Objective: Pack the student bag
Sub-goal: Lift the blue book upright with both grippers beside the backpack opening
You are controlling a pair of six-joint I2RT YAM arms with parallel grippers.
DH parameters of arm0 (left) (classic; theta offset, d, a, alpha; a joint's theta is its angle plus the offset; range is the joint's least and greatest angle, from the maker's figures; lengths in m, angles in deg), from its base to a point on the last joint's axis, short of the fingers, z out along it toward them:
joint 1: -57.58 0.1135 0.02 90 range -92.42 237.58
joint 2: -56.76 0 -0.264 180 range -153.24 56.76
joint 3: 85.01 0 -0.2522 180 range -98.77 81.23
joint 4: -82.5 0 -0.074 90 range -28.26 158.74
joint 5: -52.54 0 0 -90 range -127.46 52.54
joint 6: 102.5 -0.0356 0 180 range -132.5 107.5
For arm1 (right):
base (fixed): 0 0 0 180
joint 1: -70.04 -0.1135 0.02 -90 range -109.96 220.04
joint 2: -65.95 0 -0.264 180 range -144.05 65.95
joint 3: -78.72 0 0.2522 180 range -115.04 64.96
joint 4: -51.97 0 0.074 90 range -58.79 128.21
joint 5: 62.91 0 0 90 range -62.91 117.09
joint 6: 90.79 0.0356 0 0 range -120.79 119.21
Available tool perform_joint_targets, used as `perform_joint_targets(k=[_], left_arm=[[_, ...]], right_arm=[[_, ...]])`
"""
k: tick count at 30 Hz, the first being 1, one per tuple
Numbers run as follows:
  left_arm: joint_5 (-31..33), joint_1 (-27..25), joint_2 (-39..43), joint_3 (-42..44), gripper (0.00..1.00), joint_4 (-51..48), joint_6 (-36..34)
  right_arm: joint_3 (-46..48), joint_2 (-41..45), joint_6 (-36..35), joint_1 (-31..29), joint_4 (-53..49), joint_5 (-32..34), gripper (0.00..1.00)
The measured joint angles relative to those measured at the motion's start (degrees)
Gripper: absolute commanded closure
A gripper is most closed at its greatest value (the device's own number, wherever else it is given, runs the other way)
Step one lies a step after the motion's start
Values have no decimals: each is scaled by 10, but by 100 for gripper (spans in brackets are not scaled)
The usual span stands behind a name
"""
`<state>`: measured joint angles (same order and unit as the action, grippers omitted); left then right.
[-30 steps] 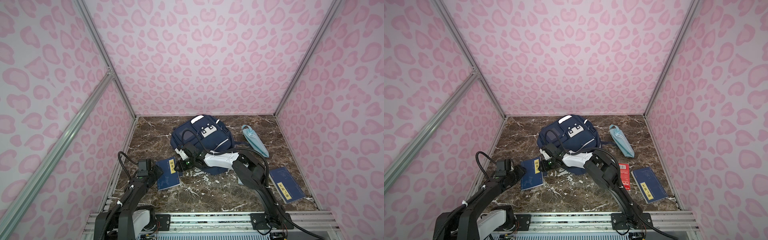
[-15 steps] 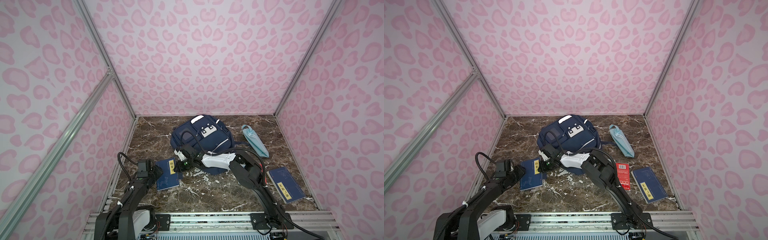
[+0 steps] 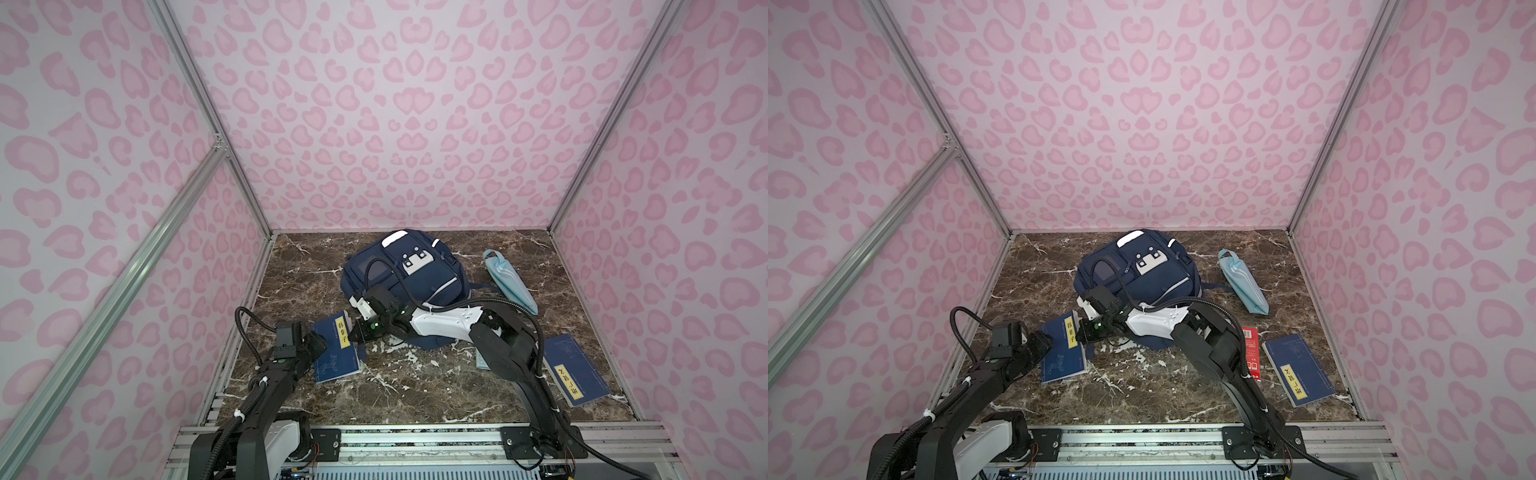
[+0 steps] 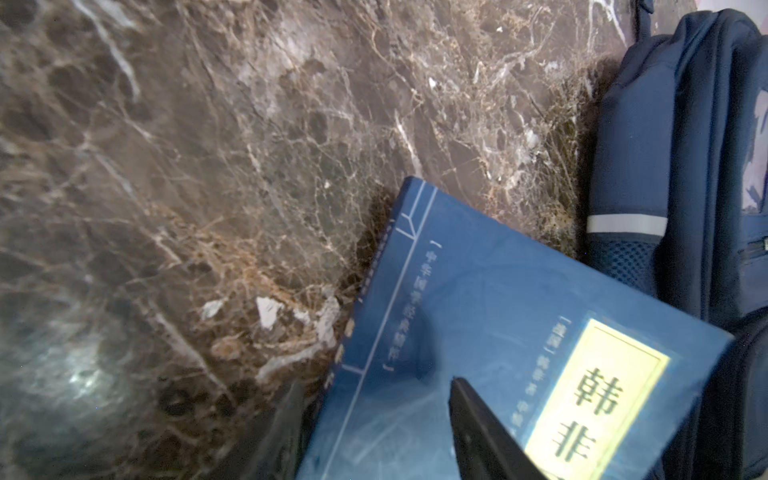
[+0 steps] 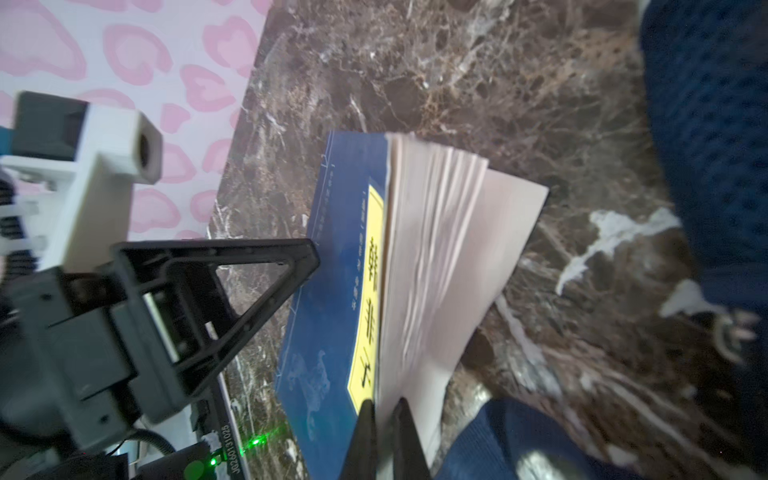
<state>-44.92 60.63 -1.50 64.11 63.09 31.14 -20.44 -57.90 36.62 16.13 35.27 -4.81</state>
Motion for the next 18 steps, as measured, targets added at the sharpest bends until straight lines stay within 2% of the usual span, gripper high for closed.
perform_joint_targets(k=[3,8,12,16,18], left_arm=[[-25,0,8,12,30,23,-1],[-149,-4,17,51,27,135,-1],[-228,-29,11,59,23,234,6],[-274,-52,-12,49,22,293,15],[-287,-59,-18,49,28,314,24]], right_arm=[[47,48,8,15,27,-14,100],[122,134,23,49,79,-51,100],[162,180,40,76,112,-78,100],[193,212,55,86,146,-104,100],[206,226,61,92,154,-112,100]])
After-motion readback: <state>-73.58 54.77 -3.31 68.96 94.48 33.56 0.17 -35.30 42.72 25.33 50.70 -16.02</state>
